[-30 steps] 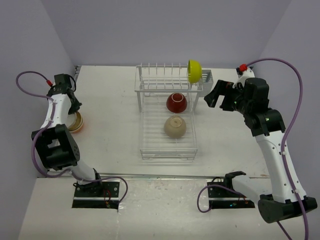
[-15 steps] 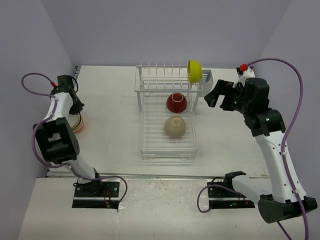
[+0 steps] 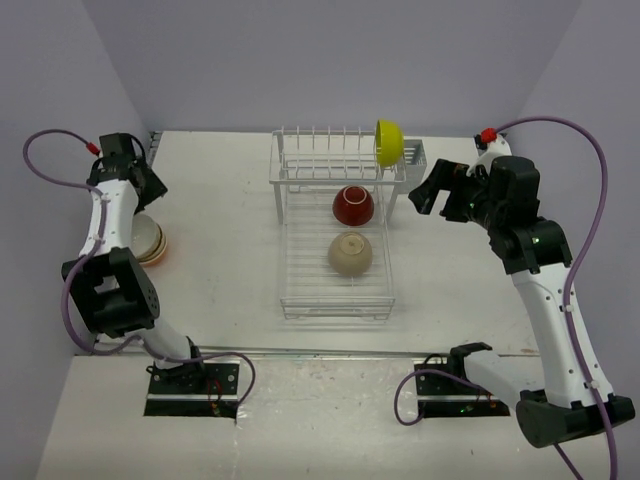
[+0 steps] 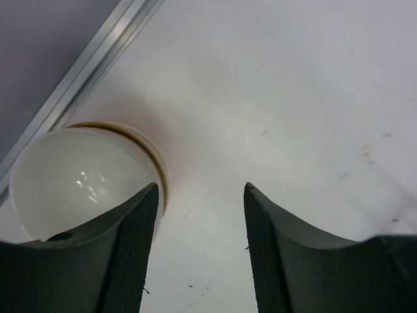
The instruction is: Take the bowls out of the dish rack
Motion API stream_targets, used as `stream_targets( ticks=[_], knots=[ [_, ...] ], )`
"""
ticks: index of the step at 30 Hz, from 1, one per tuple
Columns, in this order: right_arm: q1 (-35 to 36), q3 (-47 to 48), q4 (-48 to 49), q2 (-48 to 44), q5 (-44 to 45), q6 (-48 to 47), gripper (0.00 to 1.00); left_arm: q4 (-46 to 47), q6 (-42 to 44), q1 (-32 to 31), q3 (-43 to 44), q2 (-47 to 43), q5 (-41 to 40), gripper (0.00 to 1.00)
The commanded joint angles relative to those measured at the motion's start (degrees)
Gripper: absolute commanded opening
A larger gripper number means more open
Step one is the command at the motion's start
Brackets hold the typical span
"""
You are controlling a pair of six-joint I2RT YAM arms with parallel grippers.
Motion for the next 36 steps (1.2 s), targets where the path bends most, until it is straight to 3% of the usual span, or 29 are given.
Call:
stream_targets(
  ticks=[1, 5, 7, 8, 9, 12, 17, 21, 27, 36],
  knots=[
    [0.38, 1.34, 1.15, -0.95, 1.12, 0.35, 0.99, 6.66, -3.90, -0.16, 6.28, -8.53, 10.80, 0.56],
    [0.29, 2.83, -0.25, -0.86, 5.25, 1.75, 0.99, 22.03, -13.70, -6.28, 9.44, -9.60, 33.90, 0.59],
    [0.29, 4.15, -0.87, -0.34, 7.19, 2.80, 0.99, 31.78, -18.99, -10.34, 12.51, -6.18, 45.24, 0.59],
    [0.29, 4.59, -1.40, -0.16, 7.46, 2.89, 0.99, 36.17, -25.90, -14.36, 13.31, -4.51, 49.03, 0.59],
    [0.29, 5.11, -1.58, 0.01, 7.72, 3.07, 0.99, 45.43, -29.27, -16.40, 14.10, -1.28, 54.46, 0.57],
    [0.29, 5.82, -2.80, 0.37, 10.08, 3.77, 0.99, 55.35, -37.38, -25.72, 20.31, 5.22, 59.42, 0.50],
    [-0.32, 6.35, -6.05, 0.98, 16.50, 5.53, 0.99, 54.23, -39.15, -34.77, 29.91, 14.56, 58.83, 0.50],
    [-2.95, 5.03, -7.64, 1.25, 19.41, 6.06, 0.99, 54.05, -39.24, -38.48, 31.68, 18.17, 57.94, 0.50],
    [-8.76, 0.91, -7.29, -0.24, 15.46, 5.18, 0.98, 53.53, -39.50, -42.61, 35.01, 22.56, 57.59, 0.50],
    [-9.03, 0.37, -6.33, -1.21, 13.88, 4.83, 0.99, 47.65, -38.19, -45.42, 41.35, 27.41, 55.14, 0.50]
  ],
)
